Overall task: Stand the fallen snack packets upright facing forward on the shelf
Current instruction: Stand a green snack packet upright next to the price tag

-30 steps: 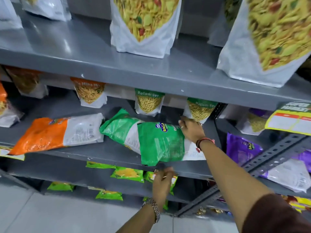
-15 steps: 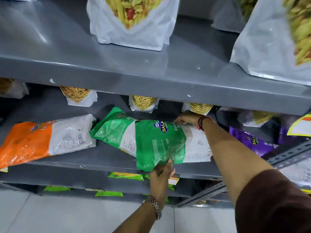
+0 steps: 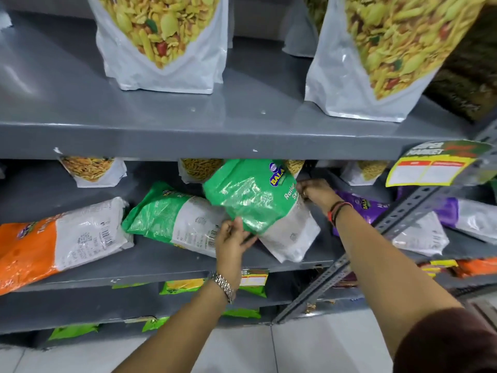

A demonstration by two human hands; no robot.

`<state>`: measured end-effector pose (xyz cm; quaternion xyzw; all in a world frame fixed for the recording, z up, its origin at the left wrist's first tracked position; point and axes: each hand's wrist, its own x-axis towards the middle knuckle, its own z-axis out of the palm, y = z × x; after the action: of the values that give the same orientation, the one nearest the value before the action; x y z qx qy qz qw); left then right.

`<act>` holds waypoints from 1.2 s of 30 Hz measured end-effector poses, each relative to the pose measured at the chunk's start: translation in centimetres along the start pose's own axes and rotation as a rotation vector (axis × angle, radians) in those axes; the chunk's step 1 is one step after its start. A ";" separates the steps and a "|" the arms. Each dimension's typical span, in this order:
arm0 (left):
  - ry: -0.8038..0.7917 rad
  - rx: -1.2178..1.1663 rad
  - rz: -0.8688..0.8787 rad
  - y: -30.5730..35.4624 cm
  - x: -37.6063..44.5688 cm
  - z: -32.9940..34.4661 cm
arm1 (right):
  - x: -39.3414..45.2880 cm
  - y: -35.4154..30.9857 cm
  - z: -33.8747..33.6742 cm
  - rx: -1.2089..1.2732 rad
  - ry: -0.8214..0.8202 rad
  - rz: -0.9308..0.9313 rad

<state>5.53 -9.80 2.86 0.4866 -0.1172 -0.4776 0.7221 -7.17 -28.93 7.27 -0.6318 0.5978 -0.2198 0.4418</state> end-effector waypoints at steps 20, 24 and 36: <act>0.030 0.407 -0.028 0.7 2.1 2.1 | -4.2 3.7 0.7 0.619 0.053 0.137; -0.145 0.490 -0.168 -1.6 0.3 2.2 | -5.1 4.4 0.7 0.516 0.083 0.131; -0.126 0.565 -0.219 -2.0 4.1 6.1 | -9.6 7.4 1.5 0.303 -0.034 0.024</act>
<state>2.62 -16.88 3.04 0.6472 -0.2367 -0.5303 0.4939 -11.95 -18.55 2.80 -0.5546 0.5577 -0.2915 0.5445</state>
